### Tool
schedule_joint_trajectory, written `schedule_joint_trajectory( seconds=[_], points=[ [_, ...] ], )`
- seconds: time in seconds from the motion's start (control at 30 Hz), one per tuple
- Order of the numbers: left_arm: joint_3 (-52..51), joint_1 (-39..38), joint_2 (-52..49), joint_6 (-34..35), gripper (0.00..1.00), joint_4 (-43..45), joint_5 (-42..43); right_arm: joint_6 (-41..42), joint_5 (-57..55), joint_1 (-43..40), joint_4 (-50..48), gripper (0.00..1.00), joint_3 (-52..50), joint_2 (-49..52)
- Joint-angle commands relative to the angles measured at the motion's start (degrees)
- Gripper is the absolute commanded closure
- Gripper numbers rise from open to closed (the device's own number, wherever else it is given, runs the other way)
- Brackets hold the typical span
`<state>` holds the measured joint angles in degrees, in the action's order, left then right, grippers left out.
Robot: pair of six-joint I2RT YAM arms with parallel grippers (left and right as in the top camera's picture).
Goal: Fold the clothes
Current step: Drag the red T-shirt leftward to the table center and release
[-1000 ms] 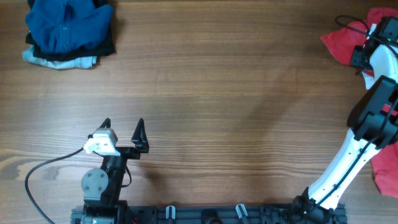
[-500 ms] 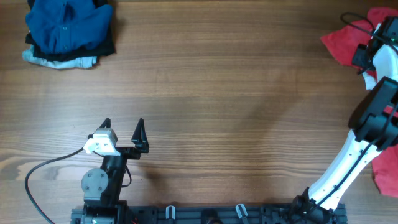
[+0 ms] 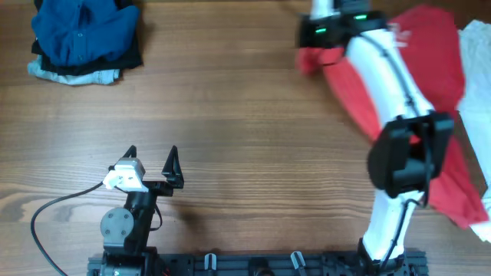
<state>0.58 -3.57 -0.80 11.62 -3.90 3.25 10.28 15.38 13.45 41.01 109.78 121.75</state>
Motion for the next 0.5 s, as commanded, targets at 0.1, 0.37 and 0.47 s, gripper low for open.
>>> schedule_joint_trajectory(
  seconds=[0.1,0.37,0.47],
  points=[
    [-0.3,0.5,0.4,-0.9,0.00,-0.3,-0.3,3.8,3.9,21.6,-2.4,0.91,0.8,-0.9],
    [-0.3,0.5,0.4,-0.9,0.00,-0.3,-0.3,3.3,-6.9,22.6,4.6,0.21,3.6,-8.7],
    [-0.3,0.5,0.4,-0.9,0.00,-0.3,-0.3,4.7,-6.9,14.7,14.1,0.00,3.6,-21.3]
  ],
)
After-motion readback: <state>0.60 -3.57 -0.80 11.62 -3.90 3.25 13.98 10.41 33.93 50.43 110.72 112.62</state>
